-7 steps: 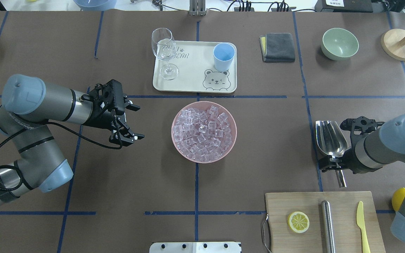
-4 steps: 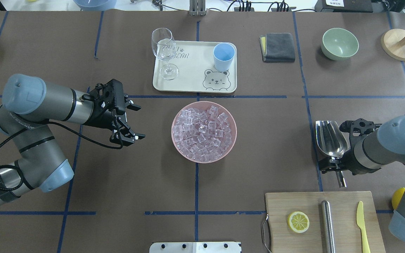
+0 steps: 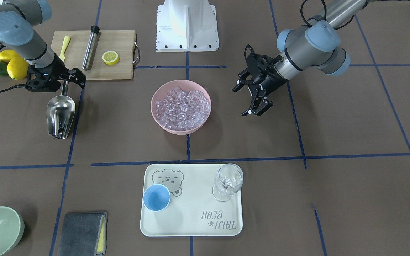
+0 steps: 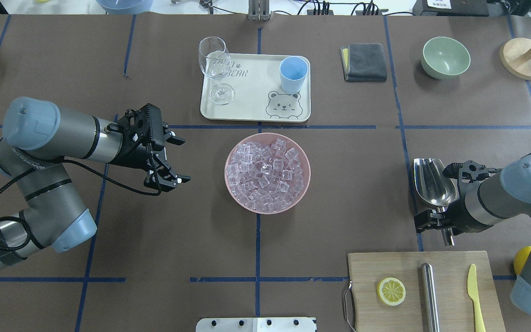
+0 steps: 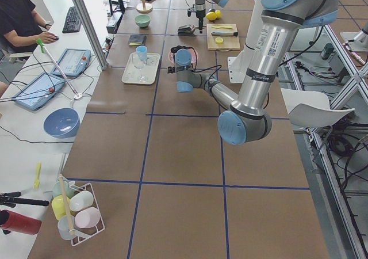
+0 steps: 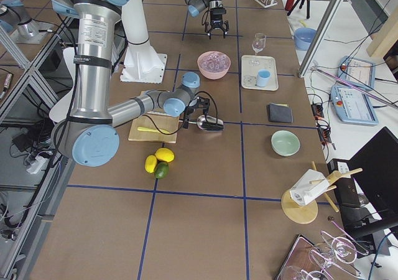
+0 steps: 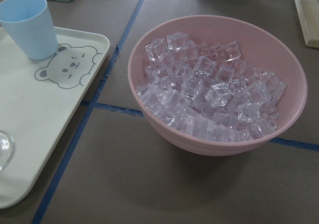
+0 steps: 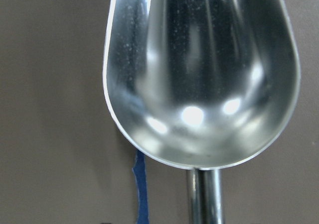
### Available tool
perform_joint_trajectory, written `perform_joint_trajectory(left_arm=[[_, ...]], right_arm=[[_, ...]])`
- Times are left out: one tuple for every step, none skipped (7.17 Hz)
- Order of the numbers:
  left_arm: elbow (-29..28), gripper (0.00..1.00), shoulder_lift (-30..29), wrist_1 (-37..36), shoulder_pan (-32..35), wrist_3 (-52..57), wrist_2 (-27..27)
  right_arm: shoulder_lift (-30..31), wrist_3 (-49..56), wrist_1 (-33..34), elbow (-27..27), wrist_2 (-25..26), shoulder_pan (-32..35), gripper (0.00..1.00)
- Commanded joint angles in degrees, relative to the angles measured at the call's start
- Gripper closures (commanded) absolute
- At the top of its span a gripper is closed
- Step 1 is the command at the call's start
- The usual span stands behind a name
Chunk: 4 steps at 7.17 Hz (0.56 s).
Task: Put ice in cup with scoop
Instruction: 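Close the right gripper on the metal scoop handle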
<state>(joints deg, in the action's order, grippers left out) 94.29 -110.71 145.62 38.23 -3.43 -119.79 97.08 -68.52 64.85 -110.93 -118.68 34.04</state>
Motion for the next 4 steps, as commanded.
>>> perform_joint_trajectory(left_arm=[[0.01,0.0,-0.12,0.01,0.0,0.0,0.0],[0.01,0.0,-0.12,0.01,0.0,0.0,0.0],[0.01,0.0,-0.12,0.01,0.0,0.0,0.0],[-0.16,0.0,-0.03,-0.08,0.0,0.0,0.0]], right_arm=[[0.21,-0.04,0.36,0.1,-0.15,0.15,0.26],[0.82,-0.04,0.37,0.1,-0.15,0.15,0.45],[0.83,-0.04,0.37,0.01,-0.23,0.24,0.74],[0.91,0.05,0.37,-0.25,-0.15,0.33,1.0]])
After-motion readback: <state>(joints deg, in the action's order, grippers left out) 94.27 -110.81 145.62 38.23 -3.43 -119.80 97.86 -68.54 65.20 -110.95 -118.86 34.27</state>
